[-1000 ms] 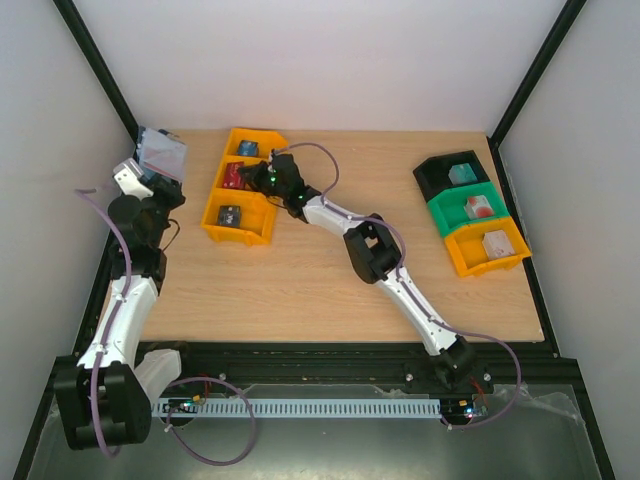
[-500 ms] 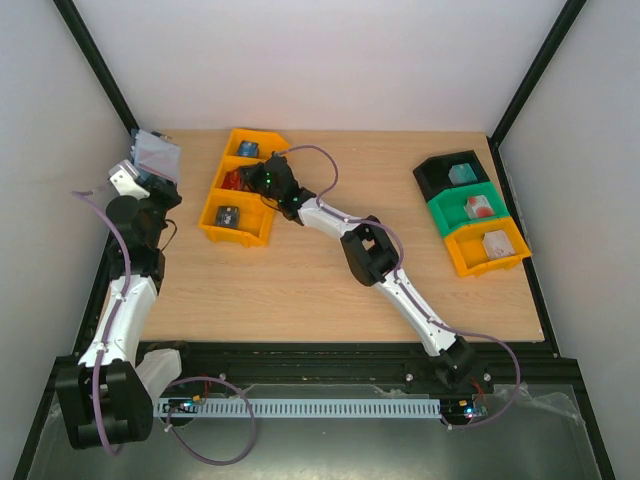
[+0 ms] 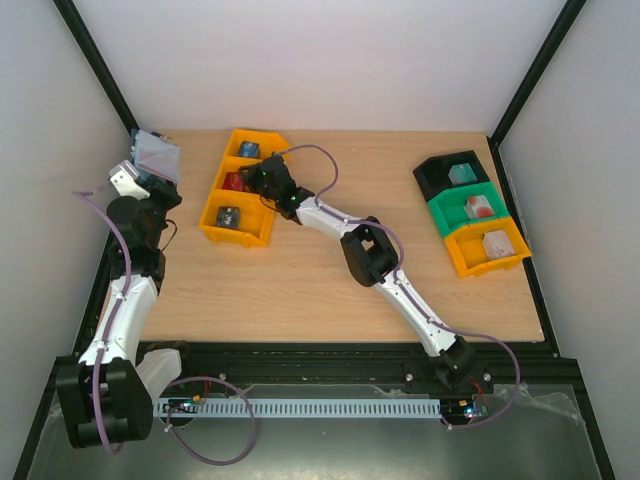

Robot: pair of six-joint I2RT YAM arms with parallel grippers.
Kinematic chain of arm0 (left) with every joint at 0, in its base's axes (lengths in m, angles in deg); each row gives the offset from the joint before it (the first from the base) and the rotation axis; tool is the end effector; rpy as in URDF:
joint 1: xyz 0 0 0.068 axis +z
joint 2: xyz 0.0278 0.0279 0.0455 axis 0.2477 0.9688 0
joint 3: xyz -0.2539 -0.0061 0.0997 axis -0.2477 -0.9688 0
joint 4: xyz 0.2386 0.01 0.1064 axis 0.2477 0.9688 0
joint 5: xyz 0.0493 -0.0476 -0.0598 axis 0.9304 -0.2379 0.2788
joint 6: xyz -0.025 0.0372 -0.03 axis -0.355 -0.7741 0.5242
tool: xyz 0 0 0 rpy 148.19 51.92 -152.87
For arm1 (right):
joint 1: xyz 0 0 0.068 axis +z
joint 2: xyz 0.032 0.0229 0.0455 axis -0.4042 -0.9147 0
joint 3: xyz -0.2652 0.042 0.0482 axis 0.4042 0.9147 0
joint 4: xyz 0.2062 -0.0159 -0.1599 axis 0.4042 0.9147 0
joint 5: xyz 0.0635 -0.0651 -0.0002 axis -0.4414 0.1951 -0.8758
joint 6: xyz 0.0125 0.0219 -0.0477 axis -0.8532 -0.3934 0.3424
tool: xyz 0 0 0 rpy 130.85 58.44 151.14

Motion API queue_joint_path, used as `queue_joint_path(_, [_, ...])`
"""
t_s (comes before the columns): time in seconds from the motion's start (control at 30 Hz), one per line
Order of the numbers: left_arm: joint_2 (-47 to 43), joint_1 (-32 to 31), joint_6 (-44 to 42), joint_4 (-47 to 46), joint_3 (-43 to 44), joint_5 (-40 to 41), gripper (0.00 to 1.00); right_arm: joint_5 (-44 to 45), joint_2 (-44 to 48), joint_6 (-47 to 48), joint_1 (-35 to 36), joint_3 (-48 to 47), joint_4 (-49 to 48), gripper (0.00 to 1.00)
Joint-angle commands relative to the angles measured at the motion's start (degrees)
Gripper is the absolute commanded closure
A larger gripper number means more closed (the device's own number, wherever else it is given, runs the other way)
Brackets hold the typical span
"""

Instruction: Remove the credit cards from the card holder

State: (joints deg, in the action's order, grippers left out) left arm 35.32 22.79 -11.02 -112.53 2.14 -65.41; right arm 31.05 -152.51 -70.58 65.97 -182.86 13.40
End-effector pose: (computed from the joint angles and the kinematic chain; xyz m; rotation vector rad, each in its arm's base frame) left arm 0.2348 0.0295 0.3107 -0.4691 1.4212 -0.5183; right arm 0.4600 0.4275 0.1287 0.3838 2.0735 1.5804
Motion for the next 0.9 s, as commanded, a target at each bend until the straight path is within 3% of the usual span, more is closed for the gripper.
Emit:
queue_joint_path(0.0, [-0.25, 0.48, -1.12, -3.2, -0.42, 0.6, 0.98, 4.97, 4.01, 5.17, 0.98, -1.44, 8.92, 0.73])
queue_joint_path(0.27, [-1.23, 0.31, -2.11, -3.29, -0.57, -2.31, 0.98, 9.87, 10.31, 17.56, 0.78, -2.56, 7.54, 0.68])
queue_joint_path(0.4, [-2.45, -0.37, -4.58, -3.04, -0.7, -5.79, 0.98, 6.69, 15.28, 24.28, 0.16, -2.01, 7.6, 0.67])
queue_joint_path(0.5, [-2.63, -1.77, -6.28, -5.3, 0.11, -12.81, 0.98, 3.66, 21.71, 30.82, -1.24, 0.1, 9.42, 0.63])
queue_joint_path(0.67, [-4.58, -6.09, -8.64, -9.15, 1.79, -25.26, 0.98, -10.71, 36.39, 42.24, -6.86, 8.3, 12.26, 0.6])
queue_joint_path(0.87, [-7.09, -12.83, -11.15, -9.0, 3.18, -36.46, 0.98, -31.54, 55.64, 68.66, -9.26, 15.59, 33.33, 0.48])
